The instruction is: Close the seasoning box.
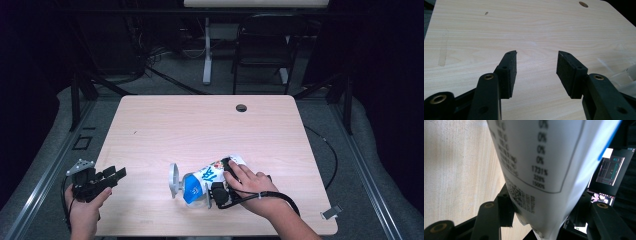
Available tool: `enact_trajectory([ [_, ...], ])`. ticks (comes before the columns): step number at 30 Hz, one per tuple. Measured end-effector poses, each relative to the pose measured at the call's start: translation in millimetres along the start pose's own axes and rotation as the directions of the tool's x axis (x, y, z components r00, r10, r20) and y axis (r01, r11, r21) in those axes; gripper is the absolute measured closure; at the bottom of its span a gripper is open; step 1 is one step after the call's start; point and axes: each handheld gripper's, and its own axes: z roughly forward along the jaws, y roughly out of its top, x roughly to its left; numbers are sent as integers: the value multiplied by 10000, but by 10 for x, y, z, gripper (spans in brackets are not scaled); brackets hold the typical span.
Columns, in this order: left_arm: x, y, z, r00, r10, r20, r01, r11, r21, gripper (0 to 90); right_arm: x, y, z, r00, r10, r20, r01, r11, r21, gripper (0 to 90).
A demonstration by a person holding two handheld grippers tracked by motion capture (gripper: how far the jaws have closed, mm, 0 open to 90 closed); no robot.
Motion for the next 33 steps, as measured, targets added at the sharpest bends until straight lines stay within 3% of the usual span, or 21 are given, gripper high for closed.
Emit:
enact_trajectory([
  [18, 7, -9, 16, 10000, -64, -40, 63, 10000, -63, 513, -15, 1, 18, 9996, -229, 136, 228, 9997, 89, 483],
  [22, 13, -10, 13, 10000, -78, -1, 78, 9999, -70, 513, -25, 19, 1, 9989, -439, 169, 432, 9984, 375, 485],
  [23, 13, -10, 12, 10000, -82, -5, 82, 9999, -69, 513, -18, 13, 18, 9996, -283, 98, 281, 9994, 177, 485],
  [33, 21, -9, 10, 9999, -104, -9, 104, 9999, -105, 513, -17, 24, 15, 9988, -448, 221, 442, 9987, 256, 486],
])
